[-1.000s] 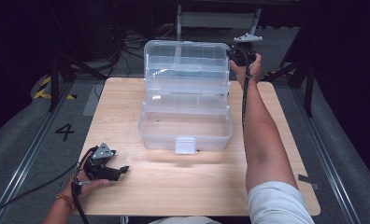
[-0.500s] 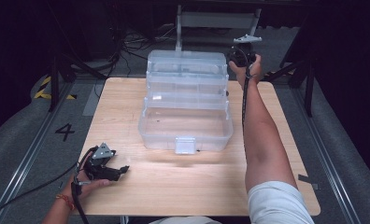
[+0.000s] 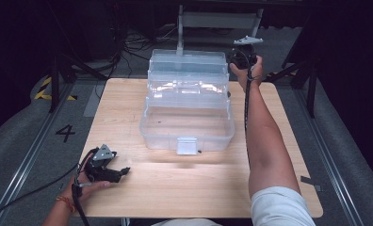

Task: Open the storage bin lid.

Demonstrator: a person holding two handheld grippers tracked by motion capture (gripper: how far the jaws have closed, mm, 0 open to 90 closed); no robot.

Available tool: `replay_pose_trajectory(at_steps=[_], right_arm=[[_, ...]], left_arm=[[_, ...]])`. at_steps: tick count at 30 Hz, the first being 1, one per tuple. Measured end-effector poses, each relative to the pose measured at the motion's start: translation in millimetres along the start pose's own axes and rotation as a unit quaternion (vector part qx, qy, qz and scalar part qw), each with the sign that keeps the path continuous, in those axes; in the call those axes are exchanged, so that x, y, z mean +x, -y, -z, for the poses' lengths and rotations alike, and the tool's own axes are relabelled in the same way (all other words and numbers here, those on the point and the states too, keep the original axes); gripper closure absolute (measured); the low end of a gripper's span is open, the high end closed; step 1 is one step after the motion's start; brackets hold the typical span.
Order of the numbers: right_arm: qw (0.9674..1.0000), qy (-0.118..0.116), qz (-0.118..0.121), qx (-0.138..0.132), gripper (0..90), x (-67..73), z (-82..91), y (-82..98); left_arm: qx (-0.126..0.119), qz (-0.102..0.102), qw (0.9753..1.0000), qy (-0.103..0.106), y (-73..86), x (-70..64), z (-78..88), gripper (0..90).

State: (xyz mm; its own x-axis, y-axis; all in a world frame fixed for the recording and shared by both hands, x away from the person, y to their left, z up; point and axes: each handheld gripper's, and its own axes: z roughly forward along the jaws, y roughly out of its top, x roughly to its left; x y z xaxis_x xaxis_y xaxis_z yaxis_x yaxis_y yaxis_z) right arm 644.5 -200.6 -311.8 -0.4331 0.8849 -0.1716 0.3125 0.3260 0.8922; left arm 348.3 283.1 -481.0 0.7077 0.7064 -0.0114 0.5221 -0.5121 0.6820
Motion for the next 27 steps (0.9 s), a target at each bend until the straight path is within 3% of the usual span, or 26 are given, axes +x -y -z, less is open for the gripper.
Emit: replay_pose_trajectory(at_steps=[15, 27], right_arm=[[0.9996, -0.016, 0.021, -0.013, 80.9, 8.4, 29.3, 6.0], [0.9990, -0.018, 0.041, -0.009, 77.3, 16.1, 71.3, 26.9]], left_arm=[[-0.001, 0.003, 1.0000, 0.000, 0.6, -0.7, -0.7, 15.3], [0.001, 0.002, 1.0000, -0.007, 0.7, -1.4, 0.1, 15.3]])
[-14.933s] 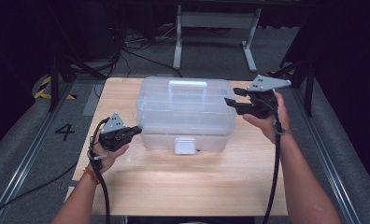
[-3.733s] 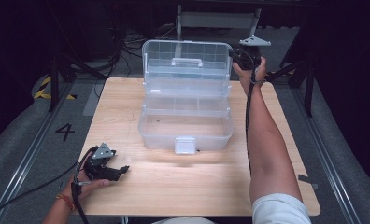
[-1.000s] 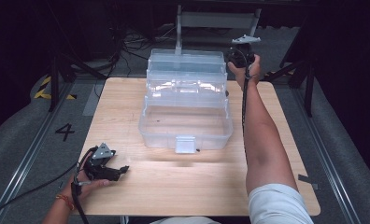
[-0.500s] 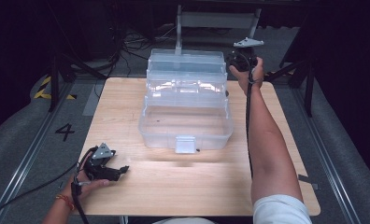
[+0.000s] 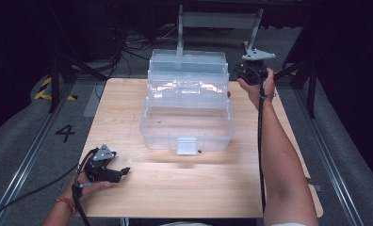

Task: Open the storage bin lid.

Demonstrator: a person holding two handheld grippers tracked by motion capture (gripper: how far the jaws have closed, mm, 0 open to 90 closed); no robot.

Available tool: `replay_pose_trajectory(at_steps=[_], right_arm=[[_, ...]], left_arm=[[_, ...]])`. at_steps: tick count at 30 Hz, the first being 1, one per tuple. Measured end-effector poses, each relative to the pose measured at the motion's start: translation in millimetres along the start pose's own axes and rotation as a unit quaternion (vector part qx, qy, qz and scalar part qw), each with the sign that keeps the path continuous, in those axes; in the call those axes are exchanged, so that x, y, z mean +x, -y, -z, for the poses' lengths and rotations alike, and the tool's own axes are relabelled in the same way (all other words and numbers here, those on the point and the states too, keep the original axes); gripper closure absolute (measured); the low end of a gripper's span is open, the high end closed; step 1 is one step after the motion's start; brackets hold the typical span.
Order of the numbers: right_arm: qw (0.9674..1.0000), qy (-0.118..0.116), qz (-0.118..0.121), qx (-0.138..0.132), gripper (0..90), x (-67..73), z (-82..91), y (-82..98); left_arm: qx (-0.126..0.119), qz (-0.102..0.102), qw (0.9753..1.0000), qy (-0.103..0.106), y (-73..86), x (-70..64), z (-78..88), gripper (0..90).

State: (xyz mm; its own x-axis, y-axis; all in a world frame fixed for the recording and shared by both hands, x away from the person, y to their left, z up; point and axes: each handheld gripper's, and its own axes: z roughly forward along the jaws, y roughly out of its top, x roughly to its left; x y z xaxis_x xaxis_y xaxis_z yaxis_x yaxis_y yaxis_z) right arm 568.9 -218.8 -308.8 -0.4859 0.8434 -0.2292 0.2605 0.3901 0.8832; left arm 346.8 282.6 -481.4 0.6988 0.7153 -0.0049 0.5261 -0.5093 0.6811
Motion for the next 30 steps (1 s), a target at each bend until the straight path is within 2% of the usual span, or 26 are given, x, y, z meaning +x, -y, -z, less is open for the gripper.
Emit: replay_pose_trajectory(at_steps=[4, 6, 7, 10, 16, 20, 23, 30], right_arm=[[1.0000, -0.001, -0.001, -0.001, 75.4, 6.1, 15.8, 11.2], [0.9999, -0.009, -0.007, -0.005, 74.8, 9.6, 22.8, 16.7], [0.9999, -0.009, -0.005, -0.006, 74.6, 11.1, 25.3, 18.5], [0.9998, -0.019, 0.005, -0.003, 73.1, 16.9, 36.3, 25.5], [0.9995, -0.030, 0.011, -0.001, 69.7, 22.7, 50.9, 35.0], [0.9991, -0.039, 0.012, -0.006, 65.6, 25.5, 63.6, 39.5], [0.9990, -0.039, 0.022, -0.006, 62.4, 28.4, 72.0, 44.4], [0.9988, -0.039, 0.028, -0.004, 52.4, 35.4, 89.8, 63.6]], left_arm=[[-0.001, 0.007, 1.0000, -0.002, 0.5, -1.3, -0.1, 15.2], [-0.002, 0.007, 1.0000, -0.002, 0.6, -1.4, -0.1, 15.3], [-0.001, -0.001, 1.0000, -0.007, 0.3, -0.4, 0.5, 15.3], [-0.002, 0.000, 1.0000, -0.007, 0.4, -0.5, 0.5, 15.3], [-0.002, 0.000, 1.0000, -0.007, 0.4, -0.5, 0.5, 15.2], [-0.002, 0.000, 1.0000, -0.007, 0.4, -0.5, 0.5, 15.2], [-0.002, 0.002, 1.0000, -0.007, 0.4, -0.7, 0.4, 15.2], [-0.002, 0.001, 1.0000, -0.007, 0.3, -0.5, 0.5, 15.2]])
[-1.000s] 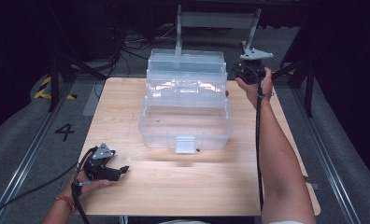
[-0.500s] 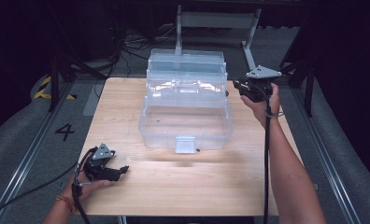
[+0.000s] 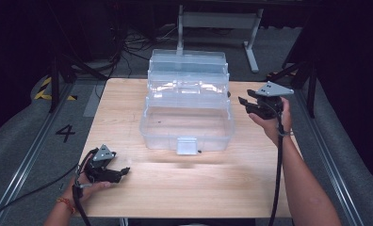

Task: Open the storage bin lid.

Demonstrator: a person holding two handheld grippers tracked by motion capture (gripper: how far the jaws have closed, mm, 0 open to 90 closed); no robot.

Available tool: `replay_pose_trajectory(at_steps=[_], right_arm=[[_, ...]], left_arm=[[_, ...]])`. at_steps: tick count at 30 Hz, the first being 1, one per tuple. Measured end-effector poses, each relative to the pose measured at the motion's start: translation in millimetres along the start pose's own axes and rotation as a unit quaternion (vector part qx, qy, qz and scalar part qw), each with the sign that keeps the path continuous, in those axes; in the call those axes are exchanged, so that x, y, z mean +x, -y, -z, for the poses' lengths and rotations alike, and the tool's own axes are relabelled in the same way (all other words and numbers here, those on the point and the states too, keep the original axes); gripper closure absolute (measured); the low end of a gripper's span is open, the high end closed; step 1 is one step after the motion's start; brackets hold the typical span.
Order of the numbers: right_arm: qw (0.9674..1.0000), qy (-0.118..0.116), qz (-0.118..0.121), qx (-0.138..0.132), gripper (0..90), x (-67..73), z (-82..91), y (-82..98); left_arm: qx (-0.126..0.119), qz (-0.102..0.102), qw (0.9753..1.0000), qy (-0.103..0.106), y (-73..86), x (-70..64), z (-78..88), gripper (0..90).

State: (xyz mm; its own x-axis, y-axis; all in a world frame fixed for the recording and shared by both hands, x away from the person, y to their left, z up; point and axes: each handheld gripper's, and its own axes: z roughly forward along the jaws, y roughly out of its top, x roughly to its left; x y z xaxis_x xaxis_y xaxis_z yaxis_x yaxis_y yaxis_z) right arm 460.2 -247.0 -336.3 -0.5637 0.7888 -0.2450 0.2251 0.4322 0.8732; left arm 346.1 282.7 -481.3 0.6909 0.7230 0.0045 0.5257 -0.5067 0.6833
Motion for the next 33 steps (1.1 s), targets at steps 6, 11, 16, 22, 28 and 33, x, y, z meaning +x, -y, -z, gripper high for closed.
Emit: replay_pose_trajectory(at_steps=[6, 11, 16, 22, 28, 33], right_arm=[[0.9999, -0.008, -0.001, 0.007, 45.8, 5.0, 13.0, 22.2], [0.9999, -0.011, 0.003, 0.012, 42.9, 6.8, 23.8, 40.7], [0.9994, -0.019, 0.003, 0.029, 38.8, 9.6, 31.5, 63.4], [0.9984, -0.011, 0.001, 0.055, 28.5, 12.9, 42.4, 95.4], [0.9967, -0.031, -0.026, 0.070, 20.3, 14.3, 55.2, 135.4], [0.9921, -0.054, -0.052, 0.101, 18.8, 15.8, 71.0, 173.9]], left_arm=[[0.001, 0.010, 0.9999, 0.003, -0.4, -0.6, -1.0, 14.9], [0.002, 0.008, 1.0000, 0.002, -1.2, 0.2, -1.5, 14.7], [0.002, 0.010, 1.0000, 0.000, -1.3, -0.2, -1.6, 14.7], [0.000, 0.014, 0.9999, -0.003, -1.9, -0.3, -2.4, 14.5], [0.002, 0.016, 0.9999, -0.002, -2.8, 0.0, -2.8, 14.2], [0.003, 0.010, 0.9999, -0.009, -4.2, 1.1, -3.5, 14.0]])
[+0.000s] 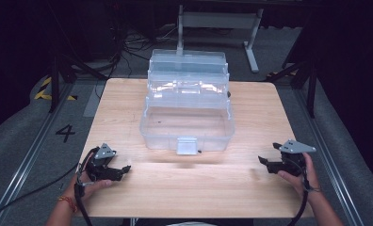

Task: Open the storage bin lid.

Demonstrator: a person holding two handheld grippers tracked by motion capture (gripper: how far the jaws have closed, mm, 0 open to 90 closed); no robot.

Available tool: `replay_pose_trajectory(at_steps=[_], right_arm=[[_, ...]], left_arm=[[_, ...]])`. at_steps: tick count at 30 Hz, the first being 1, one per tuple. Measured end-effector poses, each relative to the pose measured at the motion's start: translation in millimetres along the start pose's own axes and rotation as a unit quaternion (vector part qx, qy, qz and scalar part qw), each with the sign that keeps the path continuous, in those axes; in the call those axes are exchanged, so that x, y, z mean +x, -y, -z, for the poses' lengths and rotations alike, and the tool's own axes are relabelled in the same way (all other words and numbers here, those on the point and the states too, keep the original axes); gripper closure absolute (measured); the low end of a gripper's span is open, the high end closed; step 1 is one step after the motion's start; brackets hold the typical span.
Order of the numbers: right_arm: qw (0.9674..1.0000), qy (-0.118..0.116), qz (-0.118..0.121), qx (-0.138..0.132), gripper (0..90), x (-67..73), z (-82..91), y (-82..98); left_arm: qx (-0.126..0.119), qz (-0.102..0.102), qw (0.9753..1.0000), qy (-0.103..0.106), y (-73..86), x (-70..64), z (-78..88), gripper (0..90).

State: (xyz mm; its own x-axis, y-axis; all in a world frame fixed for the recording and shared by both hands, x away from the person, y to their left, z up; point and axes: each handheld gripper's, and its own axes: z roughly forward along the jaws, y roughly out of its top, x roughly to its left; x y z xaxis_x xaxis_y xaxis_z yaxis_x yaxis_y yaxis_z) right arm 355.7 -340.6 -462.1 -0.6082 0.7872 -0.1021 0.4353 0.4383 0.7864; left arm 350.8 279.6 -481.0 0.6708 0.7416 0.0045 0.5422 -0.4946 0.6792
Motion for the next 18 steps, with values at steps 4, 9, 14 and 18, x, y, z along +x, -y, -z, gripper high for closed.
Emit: replay_pose_trajectory(at_steps=[4, 9, 14, 18], right_arm=[[0.9995, -0.022, -0.019, 0.009, 18.8, 2.5, 4.4, 26.9], [0.9990, -0.015, -0.026, 0.033, 16.7, 7.0, 4.4, 33.0], [0.9977, -0.031, -0.044, 0.041, 15.7, 3.0, 2.6, 33.1], [0.9977, -0.027, -0.047, 0.041, 15.5, 3.6, 2.8, 33.2]], left_arm=[[-0.001, 0.017, 0.9999, 0.000, -0.1, -2.2, -1.4, 13.9], [-0.001, 0.017, 0.9999, 0.000, -0.3, -1.8, -1.5, 13.7], [0.000, 0.017, 0.9999, -0.001, -0.4, -2.0, -1.4, 13.7], [0.000, 0.017, 0.9999, -0.002, -0.3, -2.1, -1.4, 13.7]])
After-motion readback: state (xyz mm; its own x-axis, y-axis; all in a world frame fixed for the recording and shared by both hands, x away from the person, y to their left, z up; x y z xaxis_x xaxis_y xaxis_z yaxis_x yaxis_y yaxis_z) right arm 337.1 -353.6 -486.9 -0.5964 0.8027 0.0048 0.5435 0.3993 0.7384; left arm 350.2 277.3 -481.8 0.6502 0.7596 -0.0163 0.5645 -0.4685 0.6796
